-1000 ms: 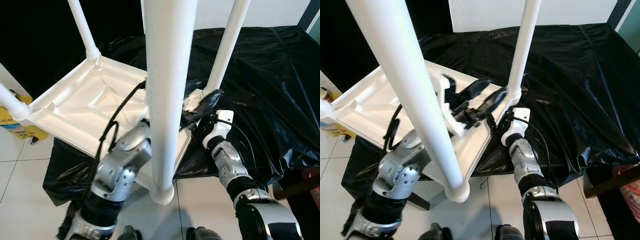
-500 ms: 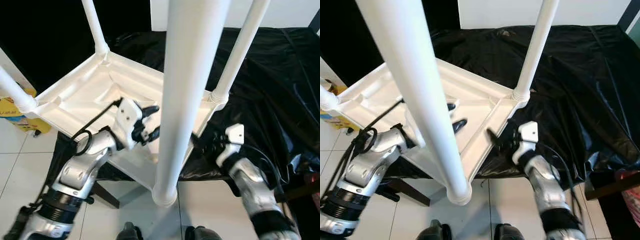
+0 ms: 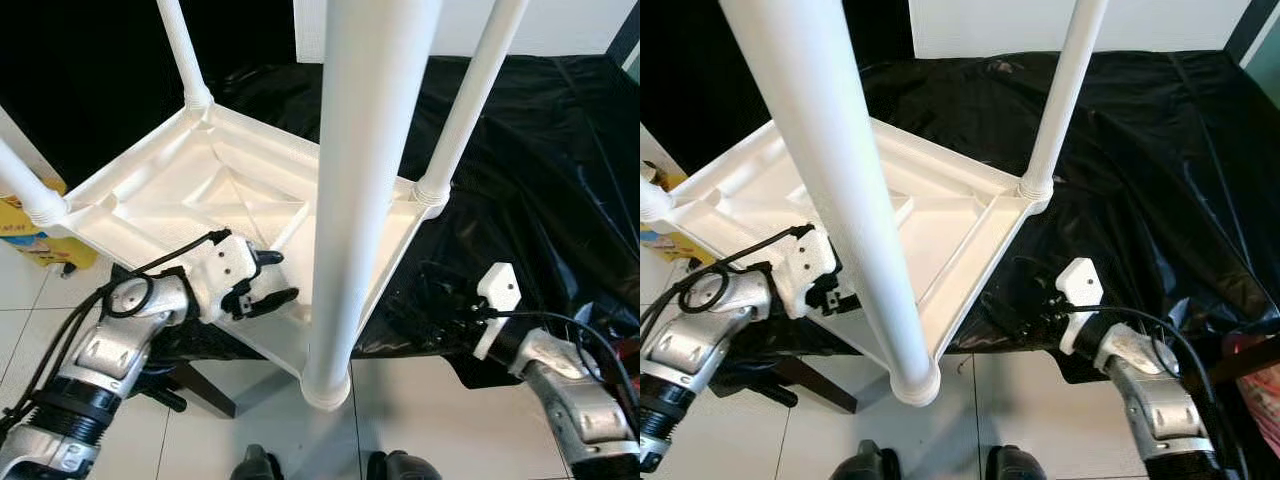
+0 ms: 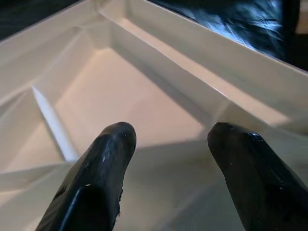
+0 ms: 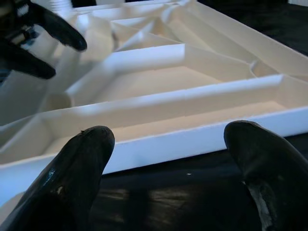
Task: Building children table
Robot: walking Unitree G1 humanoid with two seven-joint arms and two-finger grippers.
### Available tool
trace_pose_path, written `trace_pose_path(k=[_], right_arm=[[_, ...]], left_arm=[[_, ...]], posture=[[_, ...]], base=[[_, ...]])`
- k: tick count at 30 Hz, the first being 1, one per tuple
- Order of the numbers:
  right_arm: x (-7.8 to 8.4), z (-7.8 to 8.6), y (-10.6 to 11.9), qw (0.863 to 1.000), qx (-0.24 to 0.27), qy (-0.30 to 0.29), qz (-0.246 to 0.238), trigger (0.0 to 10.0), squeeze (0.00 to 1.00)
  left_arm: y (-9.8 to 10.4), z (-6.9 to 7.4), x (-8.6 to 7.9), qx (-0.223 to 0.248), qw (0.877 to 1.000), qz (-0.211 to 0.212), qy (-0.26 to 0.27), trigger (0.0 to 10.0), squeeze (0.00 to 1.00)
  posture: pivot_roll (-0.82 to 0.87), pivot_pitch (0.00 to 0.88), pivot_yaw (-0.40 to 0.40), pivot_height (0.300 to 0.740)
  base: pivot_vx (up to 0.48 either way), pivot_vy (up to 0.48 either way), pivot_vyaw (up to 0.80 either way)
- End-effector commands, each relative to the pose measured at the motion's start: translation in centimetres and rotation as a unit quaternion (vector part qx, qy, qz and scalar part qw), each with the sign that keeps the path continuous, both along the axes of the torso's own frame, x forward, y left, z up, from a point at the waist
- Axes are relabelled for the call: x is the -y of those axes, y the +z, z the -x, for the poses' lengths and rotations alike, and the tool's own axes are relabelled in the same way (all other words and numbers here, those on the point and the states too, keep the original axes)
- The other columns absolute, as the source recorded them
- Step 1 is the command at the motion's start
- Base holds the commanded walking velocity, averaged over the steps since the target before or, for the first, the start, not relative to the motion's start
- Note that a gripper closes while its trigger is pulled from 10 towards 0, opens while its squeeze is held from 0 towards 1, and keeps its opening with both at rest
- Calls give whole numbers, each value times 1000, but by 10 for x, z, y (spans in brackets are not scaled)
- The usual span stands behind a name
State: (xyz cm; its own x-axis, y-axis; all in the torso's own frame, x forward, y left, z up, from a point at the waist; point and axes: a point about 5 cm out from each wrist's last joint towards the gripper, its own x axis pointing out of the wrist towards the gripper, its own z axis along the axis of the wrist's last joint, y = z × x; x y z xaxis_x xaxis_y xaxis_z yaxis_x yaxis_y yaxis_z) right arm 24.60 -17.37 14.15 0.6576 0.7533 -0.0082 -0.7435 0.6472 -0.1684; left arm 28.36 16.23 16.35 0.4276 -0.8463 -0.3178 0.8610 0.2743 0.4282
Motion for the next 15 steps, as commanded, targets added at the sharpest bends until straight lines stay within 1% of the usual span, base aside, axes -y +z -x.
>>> trace_pose_path(k=[1, 2, 3, 5, 8, 9, 11, 12, 13, 15], right_arm=[[1, 7, 3, 999, -12, 27, 12, 10000, 0], [1, 11, 5, 999, -14, 44, 23, 10000, 0], [1, 11, 5, 999, -14, 44, 23, 10000, 0], [-1, 15, 8, 996, -16, 72, 40, 10000, 0], [-2, 16, 9, 996, -19, 81, 45, 10000, 0], [-4, 18, 9, 993, -24, 96, 56, 10000, 0], [-7, 21, 4, 990, -38, 116, 76, 10000, 0], [-7, 21, 4, 990, -38, 116, 76, 10000, 0], [-9, 21, 2, 989, -42, 119, 82, 10000, 0], [-13, 16, -4, 989, -41, 112, 91, 10000, 0]], left_arm=[[-9, 8, -8, -16, 998, -45, -35, 10000, 0], [-12, 10, -12, -14, 997, -65, -44, 10000, 0], [-12, 10, -12, -14, 997, -65, -44, 10000, 0], [-13, 13, -16, -13, 994, -92, -58, 10000, 0], [-13, 13, -17, -12, 993, -99, -63, 10000, 0], [-13, 14, -18, -13, 992, -107, -70, 10000, 0], [-17, 12, -20, -6, 989, -128, -76, 10000, 0], [-17, 12, -20, -6, 989, -128, -76, 10000, 0], [-19, 11, -20, -4, 987, -137, -79, 10000, 0], [-25, 6, -15, 11, 986, -147, -75, 10000, 0]], posture=[[25, 137, -6, 740], [28, 137, -4, 740], [28, 137, -4, 740], [31, 136, -1, 740], [32, 136, -2, 740], [32, 138, -3, 740], [36, 136, -8, 740], [36, 136, -8, 740], [36, 136, -8, 740], [36, 136, -11, 740]], base=[[0, 0, 0], [0, 0, 0], [0, 0, 0], [0, 0, 0], [0, 0, 0], [0, 0, 0], [0, 0, 0], [0, 0, 0], [0, 0, 0], [0, 0, 0]])
